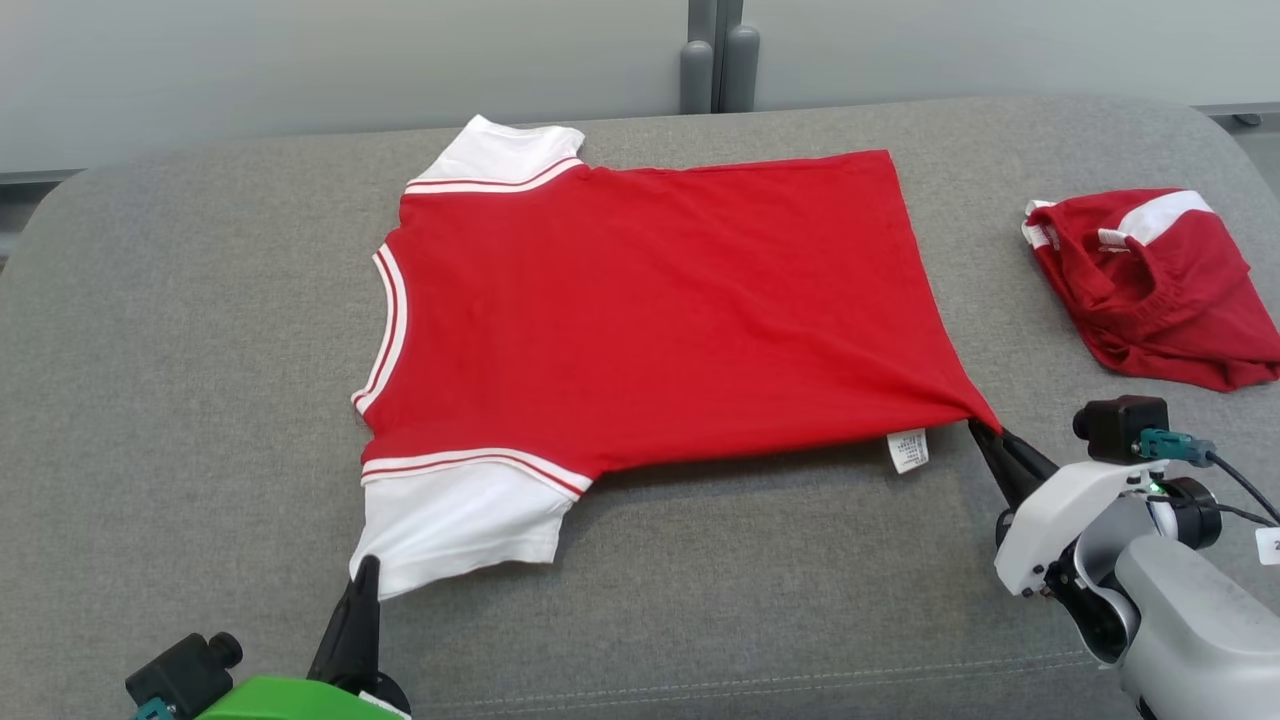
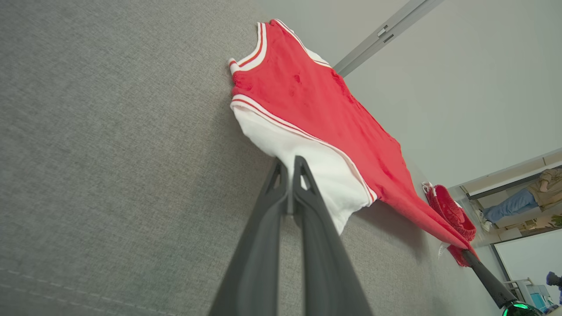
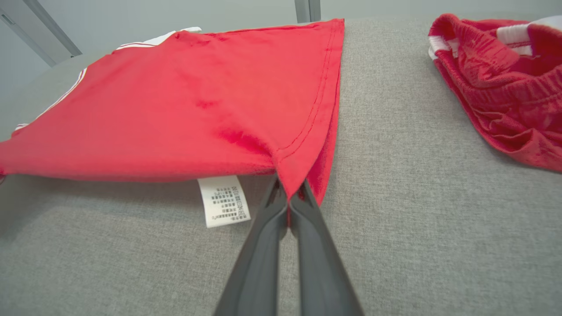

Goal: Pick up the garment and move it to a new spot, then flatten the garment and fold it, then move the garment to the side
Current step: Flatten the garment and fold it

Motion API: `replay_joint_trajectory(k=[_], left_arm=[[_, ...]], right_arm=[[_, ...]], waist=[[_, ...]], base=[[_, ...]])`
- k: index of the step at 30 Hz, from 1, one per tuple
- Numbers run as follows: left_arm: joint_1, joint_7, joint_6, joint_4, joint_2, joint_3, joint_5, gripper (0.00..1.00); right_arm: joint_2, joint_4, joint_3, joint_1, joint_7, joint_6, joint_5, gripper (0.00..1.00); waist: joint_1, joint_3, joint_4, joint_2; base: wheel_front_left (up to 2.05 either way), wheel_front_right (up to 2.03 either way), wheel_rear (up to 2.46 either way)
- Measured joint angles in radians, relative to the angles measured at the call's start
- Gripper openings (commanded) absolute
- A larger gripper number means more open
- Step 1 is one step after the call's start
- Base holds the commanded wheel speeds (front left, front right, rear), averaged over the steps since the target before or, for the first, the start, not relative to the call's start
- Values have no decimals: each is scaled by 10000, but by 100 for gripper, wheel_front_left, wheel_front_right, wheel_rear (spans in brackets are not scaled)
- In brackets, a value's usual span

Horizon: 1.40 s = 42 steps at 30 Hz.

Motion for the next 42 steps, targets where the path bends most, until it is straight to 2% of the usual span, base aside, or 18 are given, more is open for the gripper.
replay_joint_trajectory(k=[10,18,33,34,35,36,37,38,39,40,41,42], left_arm=[[635,-6,343,-322,75,73,46,0],[1053,102,443,-370,146,-63,58,0],[1188,424,683,370,265,-253,213,0],[1187,449,690,407,267,-288,221,0],[1187,449,690,407,267,-288,221,0],[1187,449,702,428,265,-303,221,0],[1186,451,713,453,267,-313,224,0],[1185,451,744,491,268,-318,247,11],[1182,451,782,531,270,-316,270,29],[1179,449,790,573,274,-307,297,38],[1174,449,792,608,290,-307,328,61],[1172,449,794,627,326,-314,401,88]], right_arm=[[-90,-366,418,565,-174,0,107,0],[-184,-451,545,1029,-201,0,159,0],[-75,-219,1089,1315,-265,0,176,0],[-75,-182,1089,1316,-265,0,176,22],[-75,-182,1089,1316,-265,0,176,35],[-77,-157,1089,1316,-267,0,176,64],[-79,-146,1089,1316,-274,0,176,86],[-75,-132,1089,1316,-276,0,176,100],[-73,-119,1089,1316,-276,0,176,100],[-75,-92,1087,1317,-276,0,176,100],[-77,-65,1080,1323,-280,0,176,100],[-79,-42,1072,1330,-313,0,176,100]], waist=[[0,-85,-32,0],[0,-99,-73,0],[0,-482,-285,0],[0,-506,-288,0],[0,-506,-288,0],[0,-524,-289,0],[0,-530,-289,0],[0,-534,-288,0],[0,-539,-286,0],[0,-547,-285,0],[0,-555,-285,0],[0,-562,-286,0]], base=[[0,0,0],[0,0,0],[0,0,0],[0,0,0],[0,0,0],[0,0,0],[0,0,0],[0,0,0],[0,0,0],[0,0,0],[0,0,0],[0,0,0]])
